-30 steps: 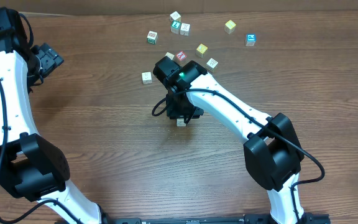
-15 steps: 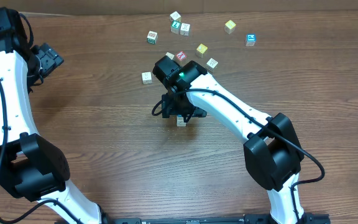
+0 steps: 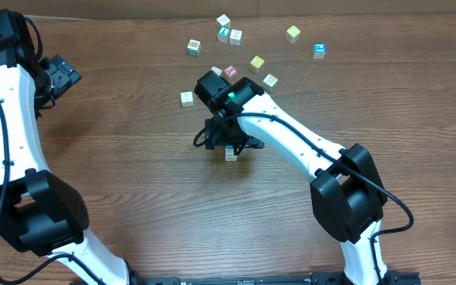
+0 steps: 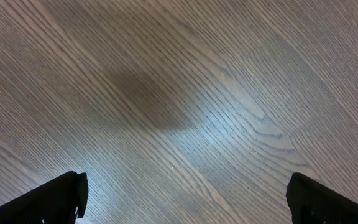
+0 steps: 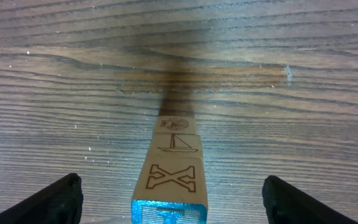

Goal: Form a tower
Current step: 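Open the right gripper to release the block on the stack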

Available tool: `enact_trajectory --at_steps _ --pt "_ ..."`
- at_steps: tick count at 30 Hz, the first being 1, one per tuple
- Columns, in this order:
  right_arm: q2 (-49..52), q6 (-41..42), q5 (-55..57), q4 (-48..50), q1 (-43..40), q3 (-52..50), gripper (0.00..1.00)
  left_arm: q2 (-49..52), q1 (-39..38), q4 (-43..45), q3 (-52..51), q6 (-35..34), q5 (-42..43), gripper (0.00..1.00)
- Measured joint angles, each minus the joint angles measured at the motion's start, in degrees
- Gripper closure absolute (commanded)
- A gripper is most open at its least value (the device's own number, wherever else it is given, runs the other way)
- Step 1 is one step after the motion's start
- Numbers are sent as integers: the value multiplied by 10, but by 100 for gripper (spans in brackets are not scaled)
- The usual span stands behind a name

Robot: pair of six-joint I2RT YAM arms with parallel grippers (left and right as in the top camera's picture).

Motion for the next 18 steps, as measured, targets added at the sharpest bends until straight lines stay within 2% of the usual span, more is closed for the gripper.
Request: enact_trajectory --at_steps 5,14,18 --pt "0 0 0 26 0 -25 7 0 0 0 0 0 0 0" --pt "0 0 0 116 0 -98 20 0 0 0 0 0 0 1" --pt "0 1 1 148 0 -119 29 0 0 0 0 0 0 0"
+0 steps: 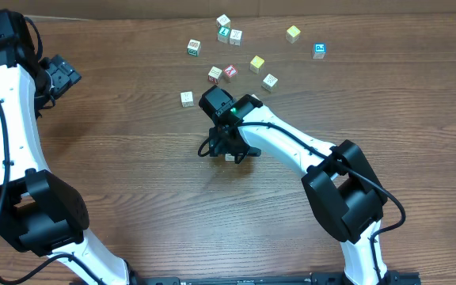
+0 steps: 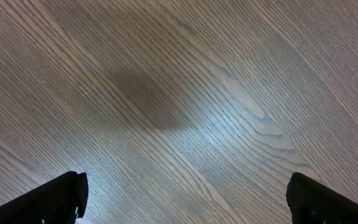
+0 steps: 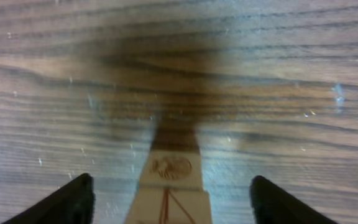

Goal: Form a tower
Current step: 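Open the right gripper to release the block on the stack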

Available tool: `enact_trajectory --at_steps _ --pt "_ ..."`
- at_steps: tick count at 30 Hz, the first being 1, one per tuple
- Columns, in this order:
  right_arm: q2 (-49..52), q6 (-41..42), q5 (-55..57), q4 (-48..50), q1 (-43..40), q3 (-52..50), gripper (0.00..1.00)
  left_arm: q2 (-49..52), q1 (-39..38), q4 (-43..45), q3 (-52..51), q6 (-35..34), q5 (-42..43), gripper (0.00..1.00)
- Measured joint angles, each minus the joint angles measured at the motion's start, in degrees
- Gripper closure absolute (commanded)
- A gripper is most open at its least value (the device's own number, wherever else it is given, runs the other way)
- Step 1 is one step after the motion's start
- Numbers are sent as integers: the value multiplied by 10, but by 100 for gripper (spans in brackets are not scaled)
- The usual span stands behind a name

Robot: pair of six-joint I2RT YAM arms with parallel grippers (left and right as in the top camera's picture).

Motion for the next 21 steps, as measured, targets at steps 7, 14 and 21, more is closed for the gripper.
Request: enact_trajectory --at_steps 7,14,21 --pt "-1 1 0 24 0 -12 55 0 0 0 0 0 0 1" --pt "-1 1 0 27 0 -19 62 0 0 0 0 0 0 0" --pt "-1 0 1 25 0 -19 35 0 0 0 0 0 0 1"
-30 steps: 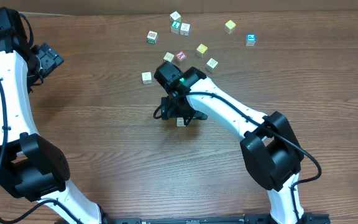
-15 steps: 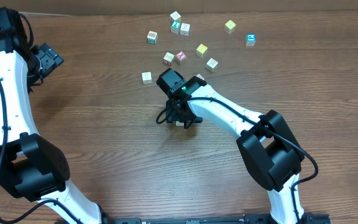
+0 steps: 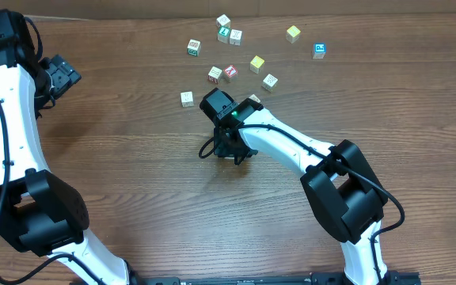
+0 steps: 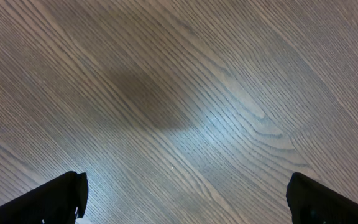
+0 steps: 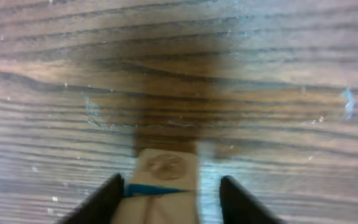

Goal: Form a tower
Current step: 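Open the right gripper to release the block on the stack, then raise and retract the right gripper away from the stack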

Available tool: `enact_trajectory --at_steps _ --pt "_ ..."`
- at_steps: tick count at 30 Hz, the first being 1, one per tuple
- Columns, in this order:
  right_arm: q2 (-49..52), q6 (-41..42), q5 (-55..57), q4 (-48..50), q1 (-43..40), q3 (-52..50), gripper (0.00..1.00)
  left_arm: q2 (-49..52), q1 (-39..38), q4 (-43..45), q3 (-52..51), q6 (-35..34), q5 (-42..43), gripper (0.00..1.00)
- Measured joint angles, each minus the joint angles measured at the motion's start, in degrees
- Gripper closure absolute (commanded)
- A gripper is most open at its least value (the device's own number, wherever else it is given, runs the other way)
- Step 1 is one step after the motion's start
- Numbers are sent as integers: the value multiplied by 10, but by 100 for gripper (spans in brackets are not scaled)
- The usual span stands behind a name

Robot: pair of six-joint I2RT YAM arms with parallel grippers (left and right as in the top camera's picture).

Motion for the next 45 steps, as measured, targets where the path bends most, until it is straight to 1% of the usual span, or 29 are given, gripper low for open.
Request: enact_trajectory --at_steps 1,4,7,8,10,14,16,17,21,22,25,26,32,37,40,45 --pt "0 3 0 -3 0 0 27 0 0 0 0 0 0 0" --pt "0 -1 0 -5 0 0 19 0 0 0 0 0 0 1" --pt "0 1 0 -13 0 2 16 0 0 0 0 0 0 0" --pt "0 1 0 -19 0 6 14 0 0 0 0 0 0 1" --pt "0 -3 0 -40 0 25 11 0 0 0 0 0 0 0" --pt "0 -17 0 -106 0 109 9 0 0 0 0 0 0 1" --pt "0 -24 0 -145 0 154 5 0 0 0 0 0 0 0" --pt "0 -28 0 -166 0 179 0 0 0 0 0 0 0 0" --pt "0 -45 0 -219 -2 254 0 0 0 0 0 0 0 0" --pt "0 -46 0 -227 -4 267 9 0 0 0 0 0 0 1" --pt "0 -54 0 -253 -16 282 89 0 0 0 0 0 0 1" --pt "0 -55 0 -267 -22 282 96 0 0 0 0 0 0 0" --pt "0 -55 11 -338 -77 281 96 0 0 0 0 0 0 1" --pt "0 -56 7 -389 -144 280 96 0 0 0 0 0 0 0" --pt "0 -63 -1 -396 -170 279 96 0 0 0 0 0 0 1" --pt "0 -88 -24 -398 -174 257 96 0 0 0 0 0 0 0"
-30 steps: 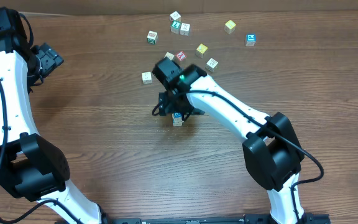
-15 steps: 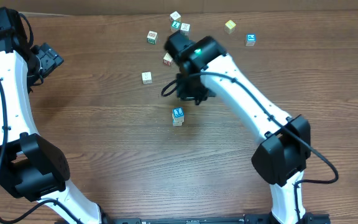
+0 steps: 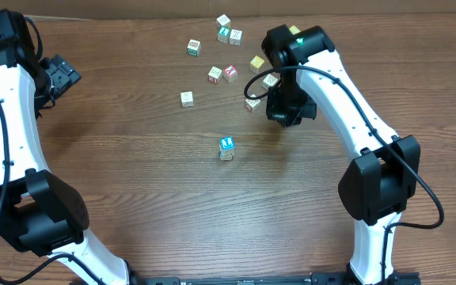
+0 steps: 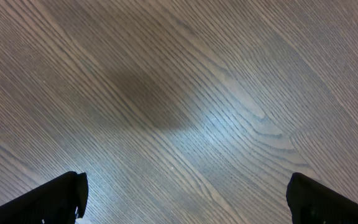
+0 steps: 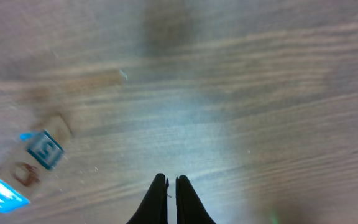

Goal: Form a tower

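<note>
The tower [image 3: 226,149] is a short stack of wooden letter blocks with a blue face on top, standing free at mid-table. In the right wrist view the tower [image 5: 30,163] shows blurred at the left edge. My right gripper [image 3: 282,115] hovers to the right and behind it, near the loose blocks. Its fingers [image 5: 171,190] are shut with nothing between them. My left gripper [image 3: 64,76] stays at the far left, open over bare wood [image 4: 185,199].
Loose blocks lie scattered at the back: a white one [image 3: 187,98], a tan one [image 3: 252,103] beside my right gripper, a red one [image 3: 229,71], a yellow one [image 3: 256,62], and several more [image 3: 225,32]. The table's far edge lies just behind them.
My right gripper stood low with its fingers close on either side of the tower. It is now away to the back right, shut and empty, and the tower stands alone.
My right gripper was wide open above the tower, with the stack between its fingers. Then it was lower around the stack, then lower still with the fingers closer in. Now it has left the tower standing. The left arm has stayed still throughout.
</note>
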Available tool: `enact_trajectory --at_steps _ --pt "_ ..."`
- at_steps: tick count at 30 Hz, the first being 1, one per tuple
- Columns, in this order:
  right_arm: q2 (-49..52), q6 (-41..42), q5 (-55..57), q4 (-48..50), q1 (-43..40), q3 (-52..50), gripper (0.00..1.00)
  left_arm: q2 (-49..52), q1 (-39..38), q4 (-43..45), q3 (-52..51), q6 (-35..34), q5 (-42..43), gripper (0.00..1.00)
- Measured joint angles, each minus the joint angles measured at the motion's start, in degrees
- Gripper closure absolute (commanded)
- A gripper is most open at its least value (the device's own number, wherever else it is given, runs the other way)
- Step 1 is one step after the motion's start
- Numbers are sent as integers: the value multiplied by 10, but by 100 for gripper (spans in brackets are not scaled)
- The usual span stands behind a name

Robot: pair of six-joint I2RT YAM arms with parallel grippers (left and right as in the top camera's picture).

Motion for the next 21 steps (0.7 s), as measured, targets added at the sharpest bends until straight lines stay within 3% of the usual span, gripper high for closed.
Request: enact_trajectory --at_steps 4,8,14,21 --pt "-11 -11 -9 21 -5 -46 96 0 0 0 0 0 0 0" --pt "-83 -21 -23 75 -32 -144 96 0 0 0 0 0 0 0" --pt "-248 -24 -123 266 -77 -333 96 0 0 0 0 0 0 0" --pt "-235 97 -188 513 37 -515 96 0 0 0 0 0 0 1"
